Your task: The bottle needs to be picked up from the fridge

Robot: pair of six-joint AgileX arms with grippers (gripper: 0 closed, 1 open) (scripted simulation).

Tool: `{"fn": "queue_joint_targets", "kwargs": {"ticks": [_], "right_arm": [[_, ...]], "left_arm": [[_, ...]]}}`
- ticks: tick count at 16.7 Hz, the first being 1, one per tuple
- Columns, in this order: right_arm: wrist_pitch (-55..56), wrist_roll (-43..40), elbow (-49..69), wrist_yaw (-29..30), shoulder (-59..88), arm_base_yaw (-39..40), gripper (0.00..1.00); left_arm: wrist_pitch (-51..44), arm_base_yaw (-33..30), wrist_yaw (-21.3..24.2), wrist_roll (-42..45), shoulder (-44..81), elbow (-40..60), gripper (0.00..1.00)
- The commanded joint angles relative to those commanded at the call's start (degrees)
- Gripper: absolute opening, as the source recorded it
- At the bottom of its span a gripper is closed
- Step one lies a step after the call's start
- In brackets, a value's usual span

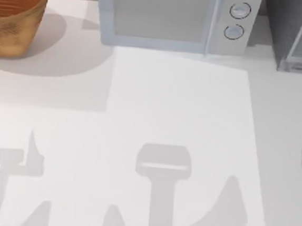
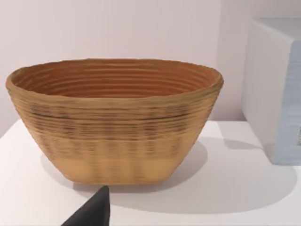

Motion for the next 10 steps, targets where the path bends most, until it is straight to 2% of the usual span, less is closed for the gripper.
{"fn": "queue_joint_targets", "kwargs": {"ticks": [5, 10], "right_arm": [[24.18, 0.62, 1.86, -7.60, 29.82, -7.76, 1.00], [41.22, 0.85, 4.38, -12.89, 47.24, -13.13, 1.00]], "left_arm": [[0.00, 0.00, 0.00, 0.00, 0.00, 0.00, 1.00], [0.00, 0.00, 0.00, 0.00, 0.00, 0.00, 1.00]]}}
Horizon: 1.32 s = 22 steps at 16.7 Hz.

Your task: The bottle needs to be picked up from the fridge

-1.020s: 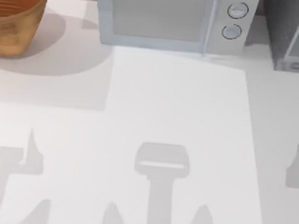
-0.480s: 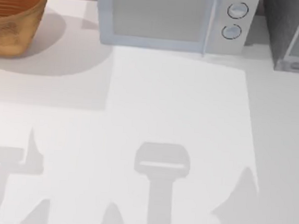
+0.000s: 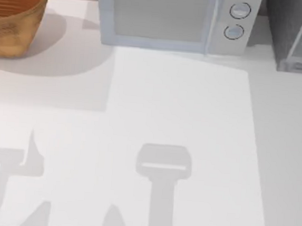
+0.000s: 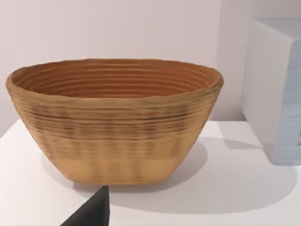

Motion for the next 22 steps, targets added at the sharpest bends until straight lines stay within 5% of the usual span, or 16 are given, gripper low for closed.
{"fn": "queue_joint_targets", "kwargs": {"ticks": [12, 22], "right_arm": [[2.02, -0.40, 4.70, 0.10, 5.77, 0.05, 1.00], [-18.65, -0.85, 43.25, 11.41, 22.81, 10.54, 1.00]], "left_arm": [[0.00, 0.00, 0.00, 0.00, 0.00, 0.00, 1.00], [0.00, 0.00, 0.00, 0.00, 0.00, 0.00, 1.00]]}}
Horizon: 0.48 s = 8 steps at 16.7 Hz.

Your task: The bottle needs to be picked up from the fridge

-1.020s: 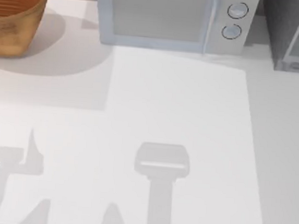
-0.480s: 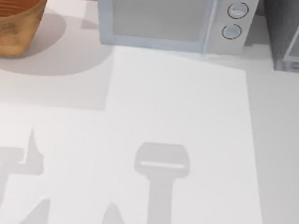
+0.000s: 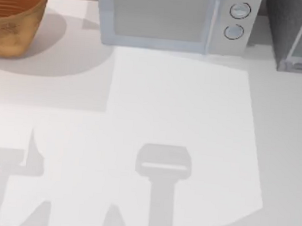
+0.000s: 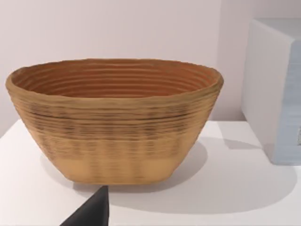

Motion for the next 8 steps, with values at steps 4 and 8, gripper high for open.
{"fn": "queue_joint_targets", "kwargs": {"ticks": [4, 8], "right_arm": [[-5.29, -0.04, 7.16, 2.85, 2.68, 2.86, 1.00], [-5.33, -0.03, 7.21, 2.83, 2.45, 2.68, 1.00]], "left_arm": [[0.00, 0.00, 0.00, 0.00, 0.00, 0.00, 1.00], [0.00, 0.00, 0.00, 0.00, 0.00, 0.00, 1.00]]}}
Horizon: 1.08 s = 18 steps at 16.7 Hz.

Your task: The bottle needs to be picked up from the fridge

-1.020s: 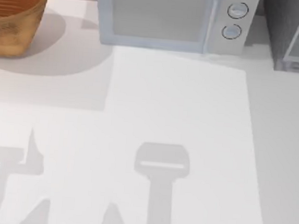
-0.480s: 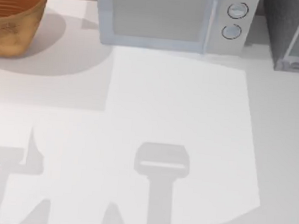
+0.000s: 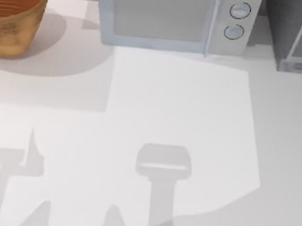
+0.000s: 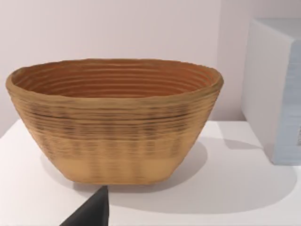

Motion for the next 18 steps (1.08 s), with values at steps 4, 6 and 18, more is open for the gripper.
{"fn": "queue_joint_targets", "kwargs": {"ticks": [4, 6, 18], "right_arm": [[-2.13, -0.03, 4.34, 0.42, 2.89, 0.57, 1.00], [-4.42, -0.05, 9.77, 1.00, 5.36, 1.09, 1.00], [-8.56, -0.09, 17.37, 2.02, 9.13, 2.07, 0.70]], "left_arm": [[0.00, 0.00, 0.00, 0.00, 0.00, 0.00, 1.00], [0.00, 0.00, 0.00, 0.00, 0.00, 0.00, 1.00], [0.00, 0.00, 0.00, 0.00, 0.00, 0.00, 1.00]]}}
